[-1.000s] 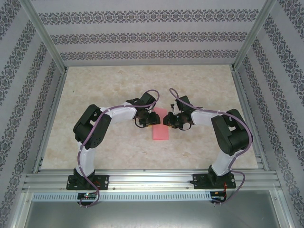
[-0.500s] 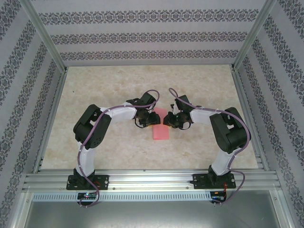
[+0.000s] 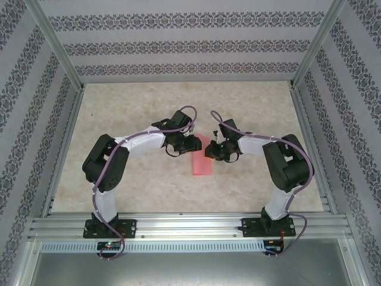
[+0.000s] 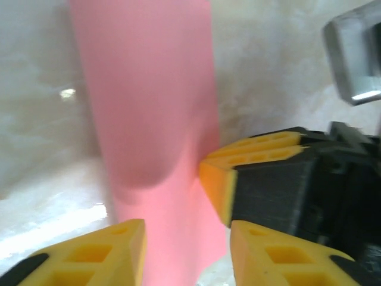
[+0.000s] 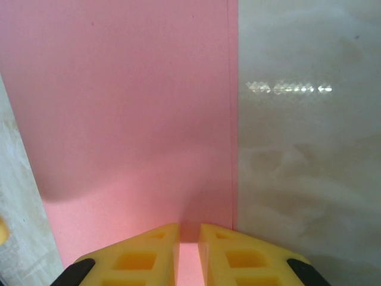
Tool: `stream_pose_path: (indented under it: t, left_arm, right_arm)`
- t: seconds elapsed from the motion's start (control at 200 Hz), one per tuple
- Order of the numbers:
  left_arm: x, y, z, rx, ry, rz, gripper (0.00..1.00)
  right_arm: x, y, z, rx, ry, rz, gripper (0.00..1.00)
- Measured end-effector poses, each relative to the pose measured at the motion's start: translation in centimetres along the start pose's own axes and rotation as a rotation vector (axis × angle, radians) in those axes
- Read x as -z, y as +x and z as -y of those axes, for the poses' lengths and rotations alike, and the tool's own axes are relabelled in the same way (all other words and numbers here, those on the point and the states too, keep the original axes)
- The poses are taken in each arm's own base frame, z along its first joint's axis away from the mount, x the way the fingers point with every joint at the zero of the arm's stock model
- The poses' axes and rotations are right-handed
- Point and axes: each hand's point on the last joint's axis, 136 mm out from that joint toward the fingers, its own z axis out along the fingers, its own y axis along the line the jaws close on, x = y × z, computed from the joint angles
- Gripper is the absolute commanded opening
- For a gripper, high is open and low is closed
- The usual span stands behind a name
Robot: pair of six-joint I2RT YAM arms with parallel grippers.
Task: Fold a paper plane with a square sheet of paper (fold left side to right side)
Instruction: Hold the square sheet of paper at the center of the table.
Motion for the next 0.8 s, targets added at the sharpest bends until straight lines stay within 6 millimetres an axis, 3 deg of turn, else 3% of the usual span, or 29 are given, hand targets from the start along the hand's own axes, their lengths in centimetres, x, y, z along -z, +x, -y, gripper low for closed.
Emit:
stream_pose_path:
  t: [0.15,0.305,0.49,0.799]
  left_arm:
    - [-0.2,0.0,1.7,-0.011,0.092,-0.017,0.27]
    - [-1.3,0.0,2.8,-0.009,0.176,-0.040,0.26]
    - [-3.0,0.6,1.3,0.022,0.156,-0.074,0.22]
    - [-3.7,0.9,-2.2,0.070,0.076,-0.072,0.21]
  right_arm:
    - [0.0,0.0,0.0,0.000,0.000,-0.001,0.19]
    - [0.0,0.0,0.0,-0.001,0.000,-0.001,0.19]
    - [-0.1,0.0,0.0,-0.001,0.001,-0.002,0.19]
    - [-0.1,0.0,0.0,-0.002,0.000,-0.006,0.19]
